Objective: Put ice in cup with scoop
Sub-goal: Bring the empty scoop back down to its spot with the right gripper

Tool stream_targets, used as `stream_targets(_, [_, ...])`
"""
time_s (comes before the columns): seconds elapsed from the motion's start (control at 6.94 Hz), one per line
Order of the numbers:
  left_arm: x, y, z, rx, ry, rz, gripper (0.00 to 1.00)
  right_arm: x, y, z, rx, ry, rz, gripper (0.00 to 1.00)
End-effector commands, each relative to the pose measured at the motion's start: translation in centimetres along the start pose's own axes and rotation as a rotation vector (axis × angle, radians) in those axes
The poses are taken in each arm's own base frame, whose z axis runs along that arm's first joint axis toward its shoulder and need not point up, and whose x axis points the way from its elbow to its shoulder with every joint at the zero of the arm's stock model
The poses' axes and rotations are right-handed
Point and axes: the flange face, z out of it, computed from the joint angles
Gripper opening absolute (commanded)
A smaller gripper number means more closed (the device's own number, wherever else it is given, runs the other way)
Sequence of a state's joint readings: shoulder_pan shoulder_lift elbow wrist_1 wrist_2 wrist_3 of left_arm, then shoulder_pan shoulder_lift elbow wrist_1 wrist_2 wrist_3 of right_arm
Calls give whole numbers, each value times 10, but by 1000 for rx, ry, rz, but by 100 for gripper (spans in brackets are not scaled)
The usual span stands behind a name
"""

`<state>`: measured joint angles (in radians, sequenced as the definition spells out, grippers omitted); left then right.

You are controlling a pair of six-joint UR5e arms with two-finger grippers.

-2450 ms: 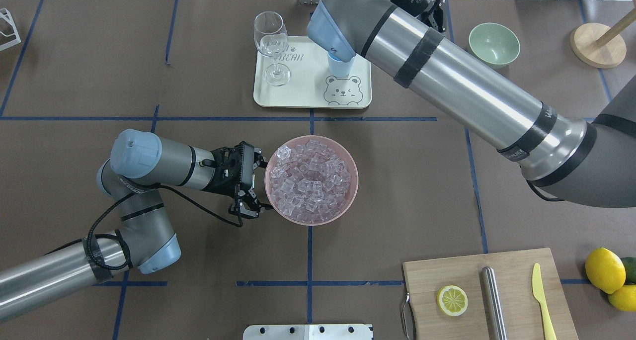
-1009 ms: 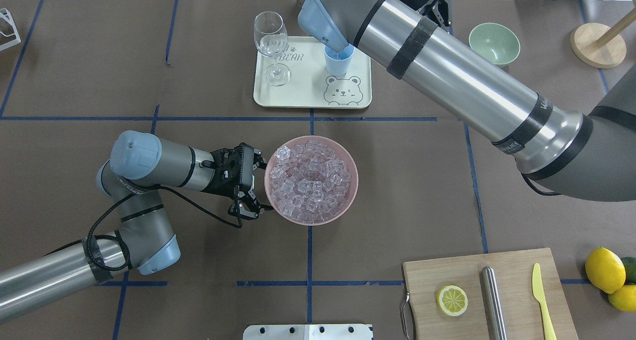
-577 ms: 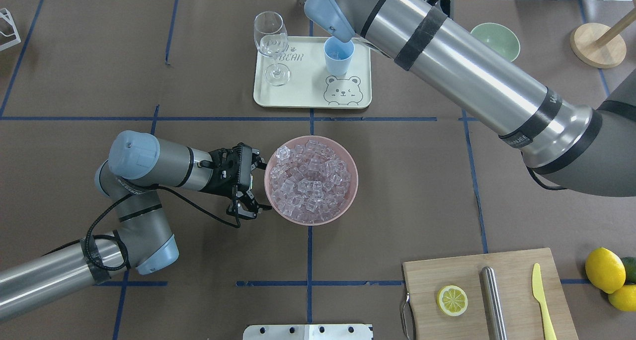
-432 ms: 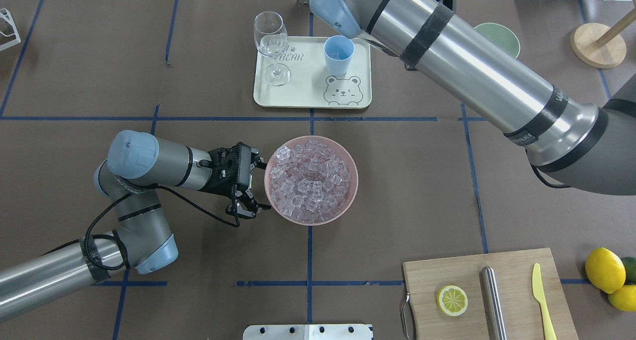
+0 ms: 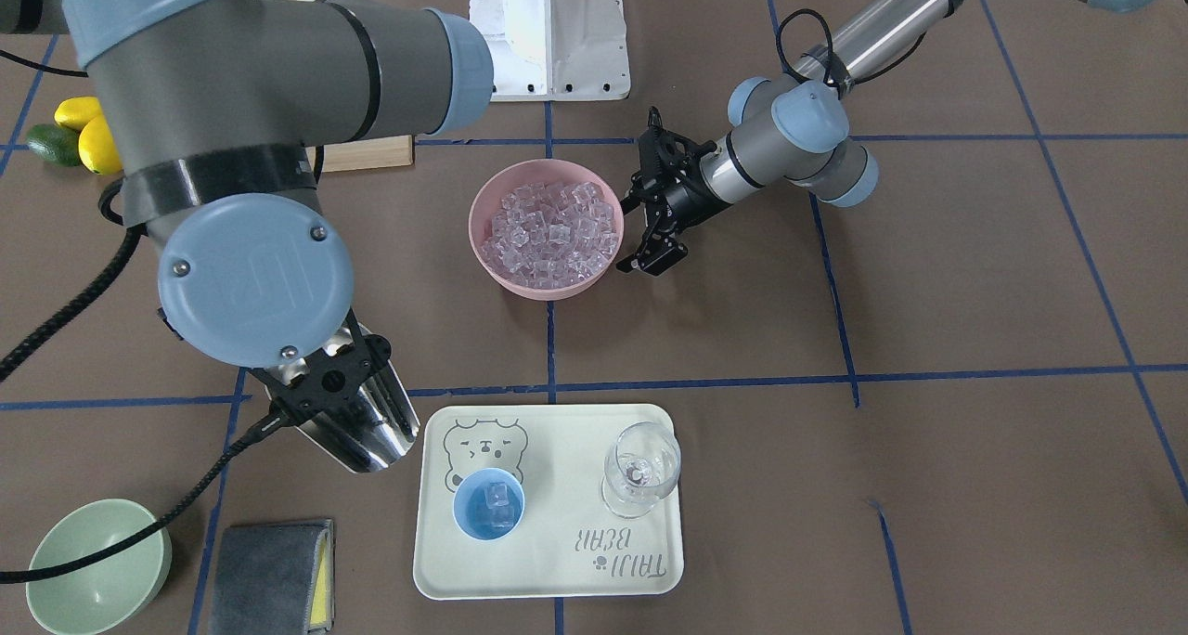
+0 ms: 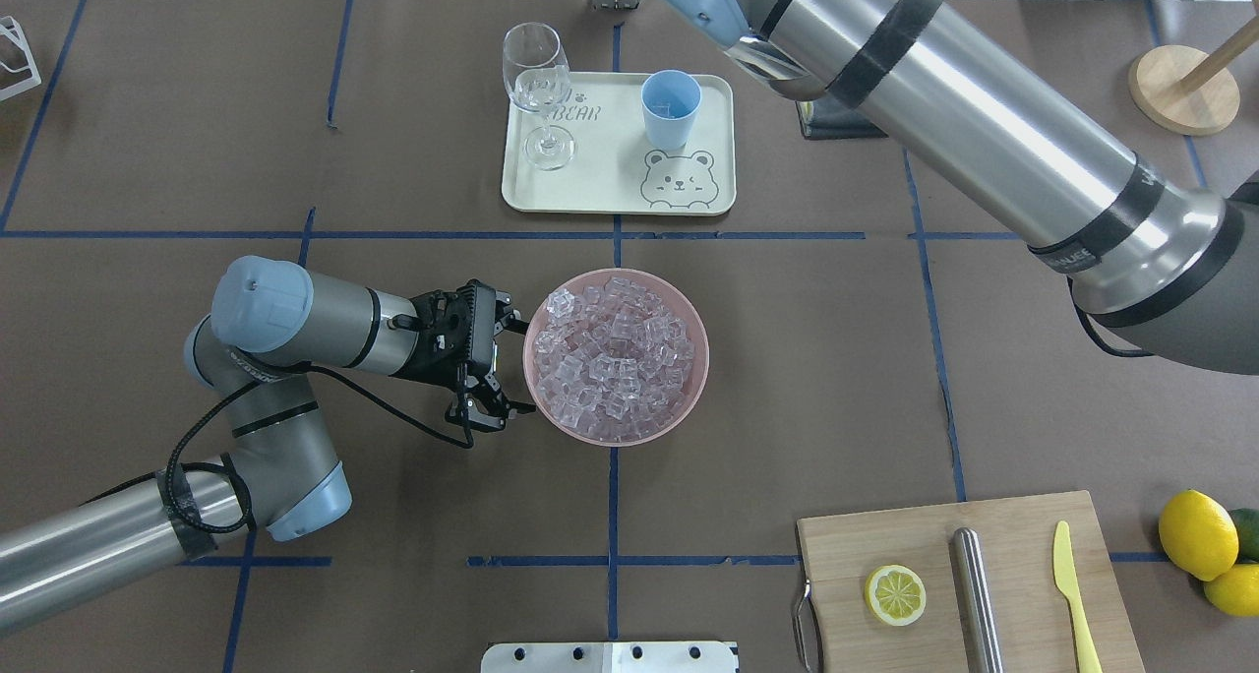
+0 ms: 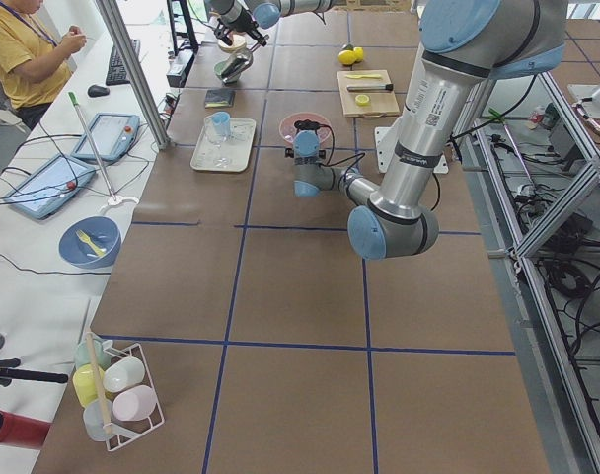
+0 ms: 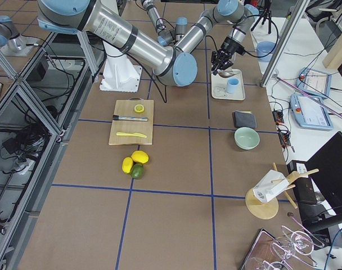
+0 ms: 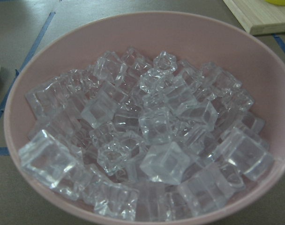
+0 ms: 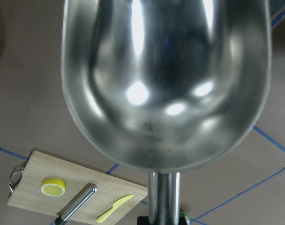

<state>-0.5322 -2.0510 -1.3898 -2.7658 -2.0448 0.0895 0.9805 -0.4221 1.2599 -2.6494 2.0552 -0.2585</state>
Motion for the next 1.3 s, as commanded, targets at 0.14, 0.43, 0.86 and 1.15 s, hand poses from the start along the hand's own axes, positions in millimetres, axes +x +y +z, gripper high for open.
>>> stream_targets(0.14, [1, 1, 0, -1, 2, -3, 100, 5, 117, 85, 148, -87, 282, 0])
stream_targets(0.43, [1, 2, 1, -3, 2, -3, 100, 17, 182, 153, 175, -212, 398, 0])
stream_targets(0.86, [2, 2, 1, -3, 3, -3, 100, 25, 195, 260, 268, -251, 528, 0])
stream_targets(1.15, [1, 2, 1, -3, 2, -3, 100, 23, 178, 326, 292, -274, 548, 0])
